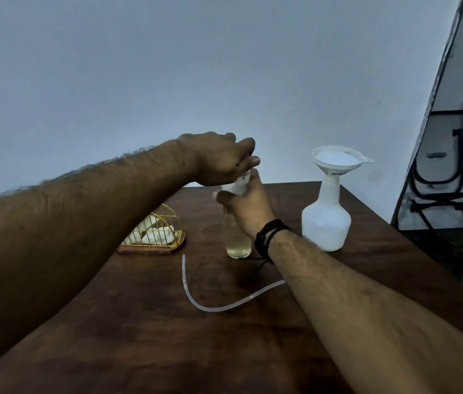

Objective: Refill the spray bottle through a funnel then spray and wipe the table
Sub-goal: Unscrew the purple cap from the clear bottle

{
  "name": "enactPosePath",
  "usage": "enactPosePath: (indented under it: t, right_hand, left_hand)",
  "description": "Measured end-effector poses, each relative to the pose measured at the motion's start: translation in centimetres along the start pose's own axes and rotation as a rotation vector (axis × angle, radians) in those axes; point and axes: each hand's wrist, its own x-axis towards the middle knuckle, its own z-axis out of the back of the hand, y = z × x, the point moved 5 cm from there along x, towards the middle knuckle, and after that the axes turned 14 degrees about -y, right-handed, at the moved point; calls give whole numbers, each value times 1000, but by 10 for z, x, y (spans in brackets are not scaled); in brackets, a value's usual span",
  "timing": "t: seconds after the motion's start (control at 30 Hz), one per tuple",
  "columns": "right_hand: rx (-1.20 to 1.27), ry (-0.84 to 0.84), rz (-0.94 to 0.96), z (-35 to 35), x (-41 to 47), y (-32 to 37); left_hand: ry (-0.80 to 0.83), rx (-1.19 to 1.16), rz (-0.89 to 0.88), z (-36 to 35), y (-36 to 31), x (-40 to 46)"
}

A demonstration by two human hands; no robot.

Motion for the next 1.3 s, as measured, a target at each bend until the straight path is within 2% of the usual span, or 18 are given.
enactPosePath:
  t: [0.27, 0.37, 0.47, 0.57, 0.63, 0.77, 0.83, 0.93, 0.97, 1.1, 1.3]
  right_hand:
    - [28, -124, 65, -4, -6, -4]
    - [4, -167, 94, -5, -10, -4]
    - [12, -148, 99, -2, -9, -3]
    - [5, -135, 107, -2, -11, -2]
    - [5, -143, 111, -3, -11, -2]
    - [20, -130, 101, -2, -10, -2]
    - [29, -123, 91, -3, -10, -2]
    - [37, -122, 91, -3, -11, -3]
    - [39, -119, 91, -2, -11, -2]
    - [41, -110, 80, -2, -10, -2]
    - [54, -106, 75, -3, -9, -3]
  left_hand:
    - [-94, 209, 55, 12, -16, -2]
    - [-33, 224, 139, 16, -17, 1]
    - [101, 7, 239, 29, -3, 0]
    - [-63, -311, 358, 49, 24, -3]
    - [-121, -431, 336, 47, 34, -2]
    - [46, -693, 323, 35, 24, -7]
    - [25, -661, 321, 36, 22, -7]
    - [-129, -470, 372, 43, 31, -5]
    - [-134, -460, 379, 42, 34, -5]
    - [62, -621, 302, 29, 22, -7]
    - [45, -552, 339, 24, 21, -5]
